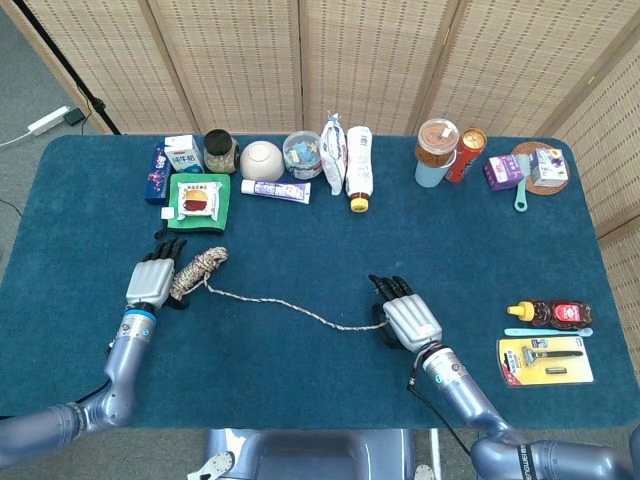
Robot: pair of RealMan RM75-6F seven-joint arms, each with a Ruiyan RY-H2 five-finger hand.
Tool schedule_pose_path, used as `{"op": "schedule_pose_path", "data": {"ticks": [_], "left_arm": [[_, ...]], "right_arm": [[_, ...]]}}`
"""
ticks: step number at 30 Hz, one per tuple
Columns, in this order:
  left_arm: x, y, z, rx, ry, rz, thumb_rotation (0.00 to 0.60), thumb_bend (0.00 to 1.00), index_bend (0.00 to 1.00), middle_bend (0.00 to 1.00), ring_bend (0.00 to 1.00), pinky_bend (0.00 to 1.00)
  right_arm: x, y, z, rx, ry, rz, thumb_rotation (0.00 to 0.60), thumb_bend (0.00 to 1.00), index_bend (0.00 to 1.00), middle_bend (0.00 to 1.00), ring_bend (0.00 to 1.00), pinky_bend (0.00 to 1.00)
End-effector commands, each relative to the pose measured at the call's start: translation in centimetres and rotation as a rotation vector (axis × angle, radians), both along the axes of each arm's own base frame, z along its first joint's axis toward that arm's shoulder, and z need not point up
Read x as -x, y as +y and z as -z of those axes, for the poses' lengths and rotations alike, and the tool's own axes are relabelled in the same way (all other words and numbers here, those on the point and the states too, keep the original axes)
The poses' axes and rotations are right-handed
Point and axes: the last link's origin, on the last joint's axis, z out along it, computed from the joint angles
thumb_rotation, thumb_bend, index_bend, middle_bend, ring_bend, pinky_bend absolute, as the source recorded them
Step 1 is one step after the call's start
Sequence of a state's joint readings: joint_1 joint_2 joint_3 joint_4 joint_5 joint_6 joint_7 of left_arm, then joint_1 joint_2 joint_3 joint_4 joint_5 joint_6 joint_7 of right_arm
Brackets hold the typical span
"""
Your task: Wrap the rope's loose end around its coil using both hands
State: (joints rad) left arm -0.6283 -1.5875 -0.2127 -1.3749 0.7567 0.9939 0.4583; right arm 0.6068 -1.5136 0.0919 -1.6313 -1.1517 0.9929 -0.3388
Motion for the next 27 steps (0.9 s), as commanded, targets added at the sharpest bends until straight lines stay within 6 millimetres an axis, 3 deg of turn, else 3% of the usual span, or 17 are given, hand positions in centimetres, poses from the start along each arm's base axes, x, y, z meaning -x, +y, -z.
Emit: {"op": "schedule_pose_path", "data": {"ticks": [1, 5, 12, 17, 27], "left_arm": [[-0.18, 0.06, 0.21, -0.002, 0.001, -0.004, 0.600, 0.10, 0.00, 0.00, 0.00, 0.20], [-0.59, 0.12, 0.53, -0.011, 0.013, -0.011, 0.600, 0.12, 0.00, 0.00, 0.02, 0.29], [-0.81, 0.08, 0.68, -0.014, 0.021, -0.017, 0.600, 0.25, 0.01, 0.00, 0.14, 0.41], [-0.75, 0.03, 0.75, -0.015, 0.034, -0.013, 0.600, 0.38, 0.09, 0.05, 0.21, 0.46], [-0.86, -0.07, 0.95, -0.024, 0.044, 0.000, 0.600, 0.46, 0.27, 0.21, 0.38, 0.60]], "right_arm": [[-0.02, 0.01, 0.00, 0.000, -0.002, 0.000, 0.600, 0.54, 0.61, 0.00, 0.00, 0.00], [-0.07, 0.01, -0.13, 0.004, -0.007, -0.002, 0.600, 0.54, 0.61, 0.00, 0.00, 0.00], [0.03, 0.00, -0.25, 0.006, -0.008, 0.001, 0.600, 0.54, 0.61, 0.00, 0.00, 0.00], [0.19, -0.02, -0.29, 0.007, -0.010, 0.006, 0.600, 0.54, 0.61, 0.00, 0.00, 0.00], [0.34, -0.10, -0.28, 0.008, -0.010, 0.009, 0.600, 0.54, 0.61, 0.00, 0.00, 0.00]]}}
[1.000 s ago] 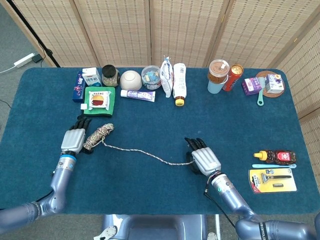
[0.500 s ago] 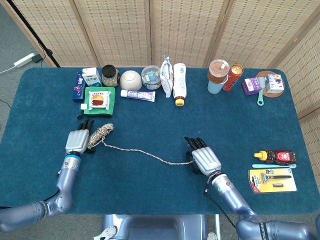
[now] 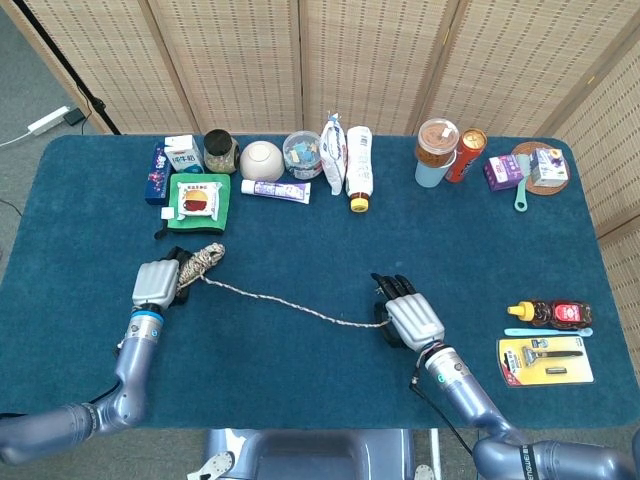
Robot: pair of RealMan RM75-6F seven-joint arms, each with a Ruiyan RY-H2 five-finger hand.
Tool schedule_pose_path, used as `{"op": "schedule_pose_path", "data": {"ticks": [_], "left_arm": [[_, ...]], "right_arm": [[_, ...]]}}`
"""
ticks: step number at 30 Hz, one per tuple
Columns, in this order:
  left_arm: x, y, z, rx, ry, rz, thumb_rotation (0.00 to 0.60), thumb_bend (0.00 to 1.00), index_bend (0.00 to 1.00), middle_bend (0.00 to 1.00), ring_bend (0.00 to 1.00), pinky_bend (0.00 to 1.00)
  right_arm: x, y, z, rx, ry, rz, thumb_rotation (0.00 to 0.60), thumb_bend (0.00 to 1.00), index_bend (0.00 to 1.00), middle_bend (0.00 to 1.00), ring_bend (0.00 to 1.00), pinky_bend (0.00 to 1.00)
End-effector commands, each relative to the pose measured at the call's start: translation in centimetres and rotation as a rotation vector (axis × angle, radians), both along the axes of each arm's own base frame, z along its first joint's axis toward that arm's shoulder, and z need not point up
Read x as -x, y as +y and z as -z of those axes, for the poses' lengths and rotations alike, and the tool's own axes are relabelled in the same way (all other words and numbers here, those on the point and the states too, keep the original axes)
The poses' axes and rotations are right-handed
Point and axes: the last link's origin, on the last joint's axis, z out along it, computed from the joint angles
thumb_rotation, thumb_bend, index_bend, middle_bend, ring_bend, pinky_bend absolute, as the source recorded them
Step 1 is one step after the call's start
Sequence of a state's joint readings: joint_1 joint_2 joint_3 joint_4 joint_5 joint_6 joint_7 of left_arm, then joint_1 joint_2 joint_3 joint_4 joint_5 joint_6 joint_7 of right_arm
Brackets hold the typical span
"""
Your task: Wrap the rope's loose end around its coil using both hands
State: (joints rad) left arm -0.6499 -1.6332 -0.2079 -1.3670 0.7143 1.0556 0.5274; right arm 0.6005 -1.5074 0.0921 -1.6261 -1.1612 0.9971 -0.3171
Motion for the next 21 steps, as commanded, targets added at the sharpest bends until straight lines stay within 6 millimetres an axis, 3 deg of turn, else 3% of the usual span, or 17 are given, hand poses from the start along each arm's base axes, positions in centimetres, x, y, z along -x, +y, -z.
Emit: {"op": "schedule_pose_path", "data": {"ticks": [1, 15, 21], "left_arm": [[-0.1, 0.0, 0.0, -0.005, 0.007, 0.007, 0.600, 0.48, 0.29, 0.22, 0.39, 0.61], [-0.5, -0.3, -0.3, -0.033, 0.007, 0.080, 0.600, 0.59, 0.45, 0.37, 0.50, 0.69], [-1.3, -0.6, -1.7, -0.065, -0.014, 0.229, 0.600, 0.61, 0.48, 0.39, 0.51, 0.69]], "right_arm": [[0.0, 0.0, 0.0, 0.000, -0.001, 0.002, 0.600, 0.54, 0.61, 0.00, 0.00, 0.00], [0.1, 0.1, -0.2, 0.003, -0.005, 0.000, 0.600, 0.54, 0.61, 0.00, 0.00, 0.00], [-0.2, 0.1, -0.6, 0.003, -0.022, -0.001, 0.600, 0.54, 0.61, 0.00, 0.00, 0.00]]}}
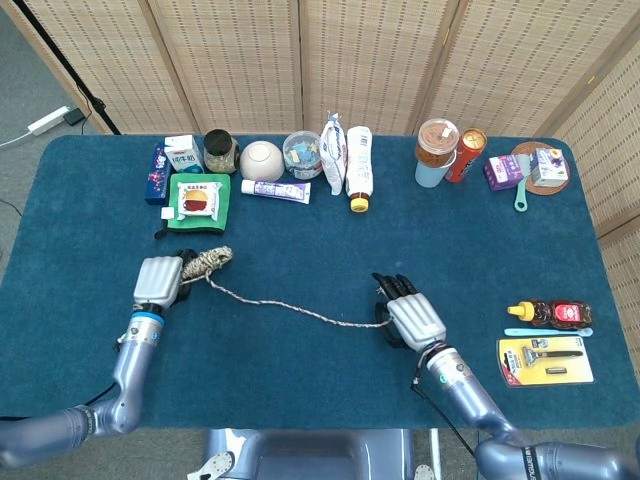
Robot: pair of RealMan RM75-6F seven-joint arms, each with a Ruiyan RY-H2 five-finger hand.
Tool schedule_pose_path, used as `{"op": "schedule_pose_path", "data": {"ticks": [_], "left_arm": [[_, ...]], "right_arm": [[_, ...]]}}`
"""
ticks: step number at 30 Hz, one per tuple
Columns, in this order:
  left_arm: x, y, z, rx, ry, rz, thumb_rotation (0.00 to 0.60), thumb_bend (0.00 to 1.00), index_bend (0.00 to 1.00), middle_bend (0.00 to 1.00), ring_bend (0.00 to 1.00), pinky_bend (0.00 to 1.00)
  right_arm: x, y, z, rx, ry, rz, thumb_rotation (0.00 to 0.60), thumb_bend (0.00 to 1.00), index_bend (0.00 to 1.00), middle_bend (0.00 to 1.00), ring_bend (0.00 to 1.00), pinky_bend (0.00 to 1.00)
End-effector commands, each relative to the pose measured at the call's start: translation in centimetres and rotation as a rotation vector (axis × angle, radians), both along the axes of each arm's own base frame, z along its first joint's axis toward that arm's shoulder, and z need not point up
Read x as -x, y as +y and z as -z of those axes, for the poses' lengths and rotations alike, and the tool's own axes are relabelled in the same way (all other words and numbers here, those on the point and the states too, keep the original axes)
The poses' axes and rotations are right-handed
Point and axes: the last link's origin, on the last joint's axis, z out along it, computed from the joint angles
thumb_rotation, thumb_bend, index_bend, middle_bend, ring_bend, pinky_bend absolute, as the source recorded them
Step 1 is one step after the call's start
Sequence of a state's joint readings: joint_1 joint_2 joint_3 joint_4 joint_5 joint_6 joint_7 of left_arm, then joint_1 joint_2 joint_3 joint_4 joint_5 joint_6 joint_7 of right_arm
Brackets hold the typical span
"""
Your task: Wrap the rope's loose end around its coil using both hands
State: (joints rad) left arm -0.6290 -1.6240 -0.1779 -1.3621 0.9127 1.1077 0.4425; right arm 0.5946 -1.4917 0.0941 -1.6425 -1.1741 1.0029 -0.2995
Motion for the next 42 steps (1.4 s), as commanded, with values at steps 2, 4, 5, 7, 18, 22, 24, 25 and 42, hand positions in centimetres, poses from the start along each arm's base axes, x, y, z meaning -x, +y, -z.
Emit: {"op": "schedule_pose_path", "data": {"ticks": [2, 4, 5, 7, 18, 22, 24, 25, 42], "left_arm": [[-0.4, -0.2, -1.2, -0.022, -0.020, 0.121, 0.600, 0.62, 0.49, 0.39, 0.51, 0.69], [-0.5, -0.1, -1.4, -0.022, -0.029, 0.149, 0.600, 0.62, 0.49, 0.40, 0.51, 0.69], [-0.6, 0.0, -1.6, -0.024, -0.026, 0.167, 0.600, 0.63, 0.50, 0.40, 0.51, 0.69], [-0.9, 0.4, -1.8, -0.027, -0.017, 0.195, 0.600, 0.63, 0.50, 0.40, 0.51, 0.69], [-2.5, 2.0, -1.7, 0.039, 0.045, 0.323, 0.600, 0.62, 0.50, 0.40, 0.51, 0.69], [-3.9, 2.4, -1.2, 0.078, 0.068, 0.373, 0.600, 0.62, 0.50, 0.40, 0.51, 0.70], [-4.4, 2.4, -0.9, 0.094, 0.075, 0.390, 0.600, 0.62, 0.50, 0.40, 0.51, 0.70], [-4.5, 2.4, -0.7, 0.100, 0.077, 0.397, 0.600, 0.62, 0.50, 0.40, 0.51, 0.69], [-8.8, 0.9, 4.2, 0.167, 0.201, 0.565, 0.600, 0.63, 0.50, 0.40, 0.51, 0.69]], "right_arm": [[-0.2, 0.1, -0.2, -0.002, -0.010, -0.003, 0.600, 0.54, 0.61, 0.00, 0.00, 0.00], [-0.4, 0.1, -0.3, -0.003, -0.015, -0.006, 0.600, 0.54, 0.61, 0.00, 0.00, 0.00], [-0.5, 0.2, -0.4, -0.003, -0.019, -0.010, 0.600, 0.54, 0.61, 0.00, 0.00, 0.00], [-0.7, 0.2, -0.7, -0.002, -0.022, -0.018, 0.600, 0.54, 0.61, 0.00, 0.00, 0.00], [-3.6, 0.8, -2.9, -0.033, -0.146, -0.031, 0.600, 0.54, 0.65, 0.00, 0.00, 0.00], [-7.0, 1.1, -5.3, -0.061, -0.232, -0.068, 0.600, 0.55, 0.65, 0.00, 0.00, 0.00], [-7.8, 1.1, -6.0, -0.058, -0.238, -0.080, 0.600, 0.55, 0.65, 0.00, 0.00, 0.00], [-8.1, 1.1, -6.2, -0.055, -0.239, -0.085, 0.600, 0.55, 0.65, 0.00, 0.00, 0.00], [-13.7, -1.5, -7.9, -0.049, -0.336, -0.056, 0.600, 0.58, 0.66, 0.00, 0.00, 0.00]]}}
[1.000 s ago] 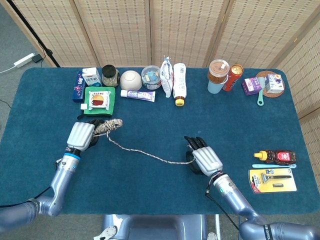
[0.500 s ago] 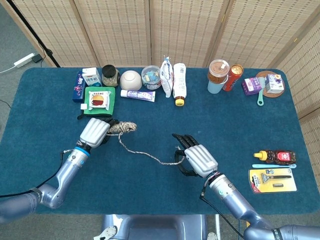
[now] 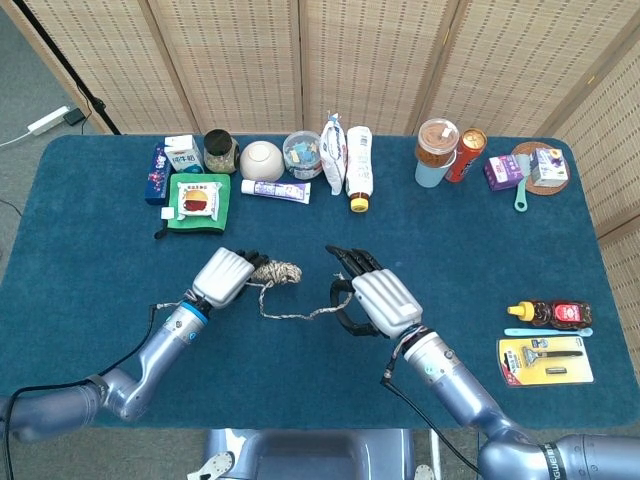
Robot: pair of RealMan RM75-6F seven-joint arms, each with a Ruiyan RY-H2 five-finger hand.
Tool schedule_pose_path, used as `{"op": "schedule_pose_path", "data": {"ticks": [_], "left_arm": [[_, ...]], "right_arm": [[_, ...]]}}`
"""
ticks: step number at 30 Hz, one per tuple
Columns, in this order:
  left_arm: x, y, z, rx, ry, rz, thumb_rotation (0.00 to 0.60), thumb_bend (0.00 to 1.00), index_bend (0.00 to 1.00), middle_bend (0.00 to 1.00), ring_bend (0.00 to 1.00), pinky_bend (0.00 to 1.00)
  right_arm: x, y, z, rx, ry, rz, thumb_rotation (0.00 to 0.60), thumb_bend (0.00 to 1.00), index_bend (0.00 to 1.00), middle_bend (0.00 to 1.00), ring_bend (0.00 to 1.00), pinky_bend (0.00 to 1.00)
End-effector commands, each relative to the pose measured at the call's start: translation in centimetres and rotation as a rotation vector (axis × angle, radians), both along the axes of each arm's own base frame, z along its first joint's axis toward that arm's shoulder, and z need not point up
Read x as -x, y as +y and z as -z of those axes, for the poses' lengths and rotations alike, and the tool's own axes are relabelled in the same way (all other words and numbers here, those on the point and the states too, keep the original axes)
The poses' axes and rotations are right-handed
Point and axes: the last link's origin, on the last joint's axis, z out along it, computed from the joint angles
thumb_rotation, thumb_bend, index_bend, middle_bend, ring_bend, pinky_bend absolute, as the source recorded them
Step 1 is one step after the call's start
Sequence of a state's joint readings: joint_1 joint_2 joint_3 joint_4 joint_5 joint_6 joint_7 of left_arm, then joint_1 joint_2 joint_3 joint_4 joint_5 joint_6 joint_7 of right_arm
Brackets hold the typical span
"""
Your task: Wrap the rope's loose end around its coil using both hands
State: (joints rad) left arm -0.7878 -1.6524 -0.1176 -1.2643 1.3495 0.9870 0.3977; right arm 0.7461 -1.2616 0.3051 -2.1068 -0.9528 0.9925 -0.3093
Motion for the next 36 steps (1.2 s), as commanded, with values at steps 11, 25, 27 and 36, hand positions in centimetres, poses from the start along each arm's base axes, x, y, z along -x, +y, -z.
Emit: {"op": "schedule_pose_path", "data": {"ticks": [11, 25, 27, 36], "left_arm": [[-1.9, -0.8, 2.6, 0.054, 0.029, 0.043, 0.600, 0.63, 0.50, 0.40, 0.51, 0.69], [-2.2, -2.5, 1.2, 0.104, -0.009, 0.118, 0.600, 0.63, 0.50, 0.40, 0.51, 0.69], [-2.0, -2.6, 1.0, 0.111, -0.015, 0.120, 0.600, 0.63, 0.50, 0.40, 0.51, 0.69], [-1.7, -3.1, 0.5, 0.144, -0.042, 0.125, 0.600, 0.63, 0.50, 0.40, 0.50, 0.69]], "right_arm": [[-4.7, -4.8, -1.2, -0.010, -0.130, 0.116, 0.600, 0.58, 0.67, 0.00, 0.00, 0.00], [-5.4, -10.5, -2.9, 0.066, -0.161, 0.287, 0.600, 0.58, 0.67, 0.00, 0.00, 0.00], [-4.9, -11.1, -3.2, 0.082, -0.160, 0.316, 0.600, 0.58, 0.67, 0.00, 0.00, 0.00], [-3.0, -12.5, -3.6, 0.071, -0.200, 0.416, 0.600, 0.58, 0.67, 0.00, 0.00, 0.00]]}}
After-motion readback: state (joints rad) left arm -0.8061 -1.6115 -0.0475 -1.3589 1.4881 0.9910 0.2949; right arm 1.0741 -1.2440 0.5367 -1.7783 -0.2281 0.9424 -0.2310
